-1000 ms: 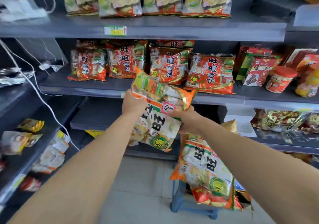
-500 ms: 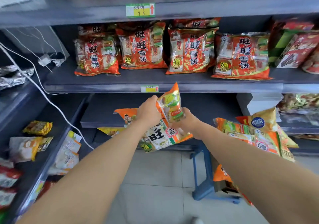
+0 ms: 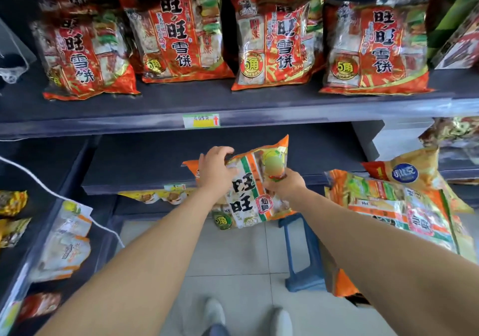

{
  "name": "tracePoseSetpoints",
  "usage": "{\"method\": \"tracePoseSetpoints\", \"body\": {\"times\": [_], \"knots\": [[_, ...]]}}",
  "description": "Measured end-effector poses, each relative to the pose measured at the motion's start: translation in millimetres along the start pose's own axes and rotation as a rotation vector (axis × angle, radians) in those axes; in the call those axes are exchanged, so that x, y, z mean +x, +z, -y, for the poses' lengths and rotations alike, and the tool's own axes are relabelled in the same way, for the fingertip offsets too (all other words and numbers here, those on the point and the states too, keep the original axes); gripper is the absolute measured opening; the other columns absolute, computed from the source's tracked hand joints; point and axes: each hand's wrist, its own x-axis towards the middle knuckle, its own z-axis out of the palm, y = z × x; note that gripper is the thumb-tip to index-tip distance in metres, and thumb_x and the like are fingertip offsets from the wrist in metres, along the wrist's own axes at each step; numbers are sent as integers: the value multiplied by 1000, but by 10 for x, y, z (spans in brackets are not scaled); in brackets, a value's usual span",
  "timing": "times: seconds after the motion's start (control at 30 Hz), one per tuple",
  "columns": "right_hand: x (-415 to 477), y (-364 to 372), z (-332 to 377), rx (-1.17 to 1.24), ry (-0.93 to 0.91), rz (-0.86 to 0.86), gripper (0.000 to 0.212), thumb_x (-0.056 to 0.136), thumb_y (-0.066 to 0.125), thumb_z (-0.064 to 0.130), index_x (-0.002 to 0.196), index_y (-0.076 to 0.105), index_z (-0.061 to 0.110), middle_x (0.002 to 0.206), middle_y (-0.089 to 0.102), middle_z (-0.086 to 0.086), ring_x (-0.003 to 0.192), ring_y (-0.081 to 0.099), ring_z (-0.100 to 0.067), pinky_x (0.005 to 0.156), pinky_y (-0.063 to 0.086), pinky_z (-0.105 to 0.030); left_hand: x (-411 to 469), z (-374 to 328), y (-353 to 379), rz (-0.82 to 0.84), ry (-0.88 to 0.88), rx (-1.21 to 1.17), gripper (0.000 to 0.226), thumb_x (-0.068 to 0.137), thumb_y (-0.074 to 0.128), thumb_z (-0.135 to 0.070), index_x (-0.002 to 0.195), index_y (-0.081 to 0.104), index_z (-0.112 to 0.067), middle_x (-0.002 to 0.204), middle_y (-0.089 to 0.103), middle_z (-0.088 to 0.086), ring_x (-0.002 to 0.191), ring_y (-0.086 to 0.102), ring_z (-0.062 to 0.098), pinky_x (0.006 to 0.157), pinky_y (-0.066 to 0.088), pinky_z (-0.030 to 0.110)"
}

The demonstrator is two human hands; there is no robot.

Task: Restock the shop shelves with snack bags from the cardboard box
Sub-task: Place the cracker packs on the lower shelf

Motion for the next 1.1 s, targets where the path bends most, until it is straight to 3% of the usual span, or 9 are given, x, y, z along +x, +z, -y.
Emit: {"method": "tracePoseSetpoints", "body": {"times": [0.13,0.27,0.47,0.6,0.7,0.77,0.83,0.93,1.1], "knots": [[302,74,-59,109,100,-51,22,77,78,19,92,62,16,98,71,-5,93,68,-25,91,53,-45,105,371,129,-80,-155,-58,66,80,73,-19,137,41,-9,137,43,9,130,38,26,110,28,38],[541,199,-9,167,173,-60,16,79,76,20,82,59,21,95,72,-6,88,70,-25,88,55,-44,307,672,271,251,-413,-254,92,83,72,-24,150,11,-8,152,24,11,136,32,28,107,31,37],[956,280,37,172,196,-113,21,80,75,23,94,63,14,102,70,-6,94,67,-22,93,52,-37,890,1020,596,405,-426,-475,74,84,71,-24,143,26,-16,139,47,5,122,47,24,89,37,30],[1422,259,-11,186,167,-179,30,83,72,24,108,62,11,106,67,-5,97,64,-21,89,51,-30,1330,1081,1000,316,-392,-545,69,84,71,-23,139,29,-19,128,51,1,106,51,20,89,42,32],[1835,206,2,167,67,-229,34,90,62,19,122,57,8,119,62,-9,109,59,-24,63,42,-6,1720,1078,1363,260,-349,-579,57,83,72,-23,129,39,-16,119,54,-4,102,53,18,88,42,32],[2073,169,22,196,-11,-252,38,90,61,12,126,56,7,126,60,-13,114,58,-26,71,44,-10,1957,1083,1577,257,-323,-616,50,82,73,-23,123,46,-15,125,58,1,108,56,21,96,45,40],[2338,131,-6,213,-47,-311,34,86,68,14,119,60,10,115,65,-9,100,62,-22,79,45,-22,2185,1091,1766,218,-269,-629,47,82,73,-21,122,49,-15,126,58,3,111,56,23,98,45,42],[2713,148,-57,222,-95,-349,24,86,69,17,109,60,14,98,63,0,80,60,-15,70,46,-19,2501,1137,2013,135,-186,-684,49,84,71,-19,126,47,-16,125,56,4,105,55,20,88,45,34],[3280,232,-134,269,-220,-496,32,86,66,16,117,56,14,101,60,4,89,58,-12,74,47,-14,2856,1189,2273,8,-38,-766,47,82,72,-19,119,44,-20,115,56,0,99,56,18,82,45,30]]}}
